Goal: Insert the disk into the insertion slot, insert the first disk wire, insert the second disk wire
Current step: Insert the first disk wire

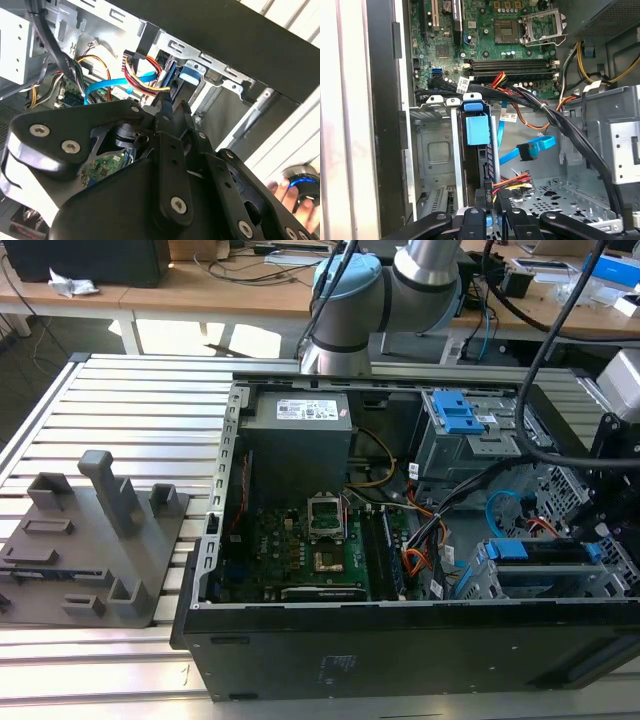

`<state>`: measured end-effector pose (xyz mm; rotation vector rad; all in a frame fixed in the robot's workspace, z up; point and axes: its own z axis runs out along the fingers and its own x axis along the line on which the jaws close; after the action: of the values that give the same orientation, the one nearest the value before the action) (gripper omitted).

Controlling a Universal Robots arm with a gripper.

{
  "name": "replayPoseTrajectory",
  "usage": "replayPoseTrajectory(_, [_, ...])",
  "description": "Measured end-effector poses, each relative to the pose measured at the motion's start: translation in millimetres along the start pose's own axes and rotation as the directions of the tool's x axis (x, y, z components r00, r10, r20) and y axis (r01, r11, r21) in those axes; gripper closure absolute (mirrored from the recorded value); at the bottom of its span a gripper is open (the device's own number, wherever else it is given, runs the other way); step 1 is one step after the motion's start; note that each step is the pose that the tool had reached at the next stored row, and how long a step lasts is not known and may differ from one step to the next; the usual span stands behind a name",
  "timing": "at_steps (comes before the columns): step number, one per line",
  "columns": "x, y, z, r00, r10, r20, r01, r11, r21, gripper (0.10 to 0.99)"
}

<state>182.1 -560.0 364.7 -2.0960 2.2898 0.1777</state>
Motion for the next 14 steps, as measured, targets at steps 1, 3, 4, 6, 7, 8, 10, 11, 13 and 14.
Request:
replayPoseTrajectory(1, [-0.5,0.2,-3.3,1.0000,0.000,-0.0019,0.000,1.0000,0.000,0.851])
replayPoseTrajectory(3, [-1.8,0.6,-8.2,1.0000,0.000,-0.0053,0.000,1.0000,0.001,0.867])
replayPoseTrajectory(4, [-2.1,0.7,-9.3,1.0000,0.000,-0.0060,0.000,1.0000,0.001,0.933])
replayPoseTrajectory(6, [-2.6,0.8,-10.5,1.0000,0.000,-0.0065,0.000,1.0000,0.001,0.980])
replayPoseTrajectory(7, [-3.0,0.9,-11.1,1.0000,0.000,-0.0071,0.000,1.0000,0.001,0.980])
replayPoseTrajectory(8, [-3.3,1.0,-11.6,1.0000,0.000,-0.0077,0.000,1.0000,0.001,0.980])
replayPoseTrajectory(10, [-3.3,1.0,-11.9,1.0000,0.000,-0.0078,0.000,1.0000,0.001,0.980])
replayPoseTrajectory(11, [-3.4,2.1,-12.0,1.0000,0.000,-0.0080,0.000,1.0000,0.001,0.980])
replayPoseTrajectory(13, [-2.7,7.9,-11.1,1.0000,0.000,-0.0072,0.000,1.0000,0.001,0.980])
replayPoseTrajectory(14, [-2.1,13.6,-10.2,1.0000,-0.001,-0.0074,0.001,1.0000,0.001,0.980])
